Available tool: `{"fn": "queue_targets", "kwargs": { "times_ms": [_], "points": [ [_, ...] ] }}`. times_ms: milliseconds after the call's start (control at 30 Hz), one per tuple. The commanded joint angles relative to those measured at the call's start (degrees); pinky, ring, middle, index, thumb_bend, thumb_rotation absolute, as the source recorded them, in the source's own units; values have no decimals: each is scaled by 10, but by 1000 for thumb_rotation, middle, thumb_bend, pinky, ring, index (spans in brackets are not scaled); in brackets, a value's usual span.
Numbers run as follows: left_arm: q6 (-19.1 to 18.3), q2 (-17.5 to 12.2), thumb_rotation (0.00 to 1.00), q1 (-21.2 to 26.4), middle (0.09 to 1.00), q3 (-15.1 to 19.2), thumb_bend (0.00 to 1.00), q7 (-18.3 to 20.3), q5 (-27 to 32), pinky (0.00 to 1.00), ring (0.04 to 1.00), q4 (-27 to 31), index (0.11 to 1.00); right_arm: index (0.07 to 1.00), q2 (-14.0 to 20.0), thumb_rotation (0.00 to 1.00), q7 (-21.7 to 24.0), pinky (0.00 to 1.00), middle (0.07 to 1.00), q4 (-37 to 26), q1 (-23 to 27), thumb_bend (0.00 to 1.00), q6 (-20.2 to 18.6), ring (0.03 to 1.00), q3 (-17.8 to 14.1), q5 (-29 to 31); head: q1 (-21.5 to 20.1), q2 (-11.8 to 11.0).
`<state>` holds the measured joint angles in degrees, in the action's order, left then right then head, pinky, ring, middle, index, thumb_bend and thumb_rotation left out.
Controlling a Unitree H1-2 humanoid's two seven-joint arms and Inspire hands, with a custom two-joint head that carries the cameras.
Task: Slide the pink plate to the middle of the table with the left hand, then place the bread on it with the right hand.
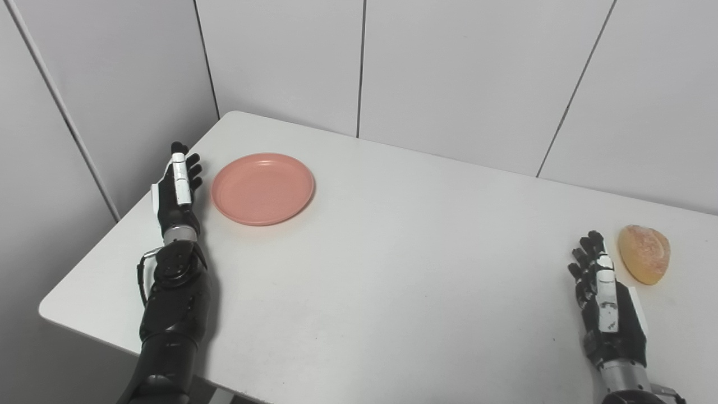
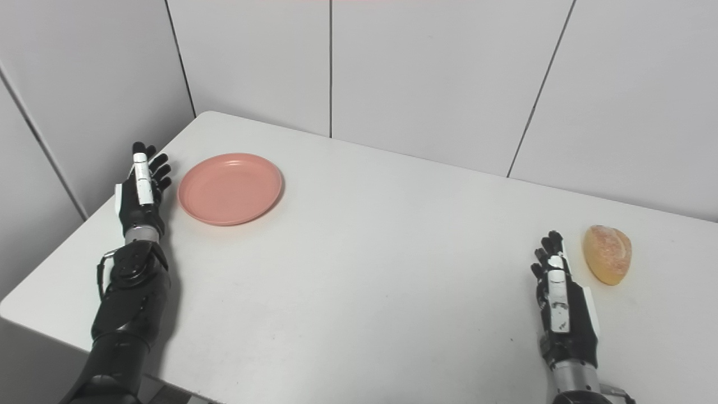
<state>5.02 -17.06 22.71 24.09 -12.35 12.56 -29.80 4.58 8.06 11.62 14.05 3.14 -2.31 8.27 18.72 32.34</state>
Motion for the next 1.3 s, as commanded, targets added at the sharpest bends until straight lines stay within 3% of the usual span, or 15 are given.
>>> {"fn": "queue_targets", "kwargs": {
  "times_ms": [0, 767, 1267],
  "points": [
    [13, -6, 1000, 27, 858, -11, 775, 17, 2, 882, 874, -2, 849, 1000, -1, 979, 1, 1000, 1000, -8, -4, 752, 15, 1000, -2, 2, 0, 1],
    [-10, 19, 1000, 45, 870, -56, 774, 51, 13, 884, 884, -3, 869, 1000, -2, 969, -2, 1000, 1000, -15, -5, 760, 9, 1000, -2, 2, -5, 8],
    [-27, 30, 1000, 43, 869, -86, 749, 67, 11, 898, 892, 28, 867, 1000, -4, 957, -1, 1000, 1000, -11, -1, 783, 5, 1000, 0, 5, -9, 8]
  ]
}}
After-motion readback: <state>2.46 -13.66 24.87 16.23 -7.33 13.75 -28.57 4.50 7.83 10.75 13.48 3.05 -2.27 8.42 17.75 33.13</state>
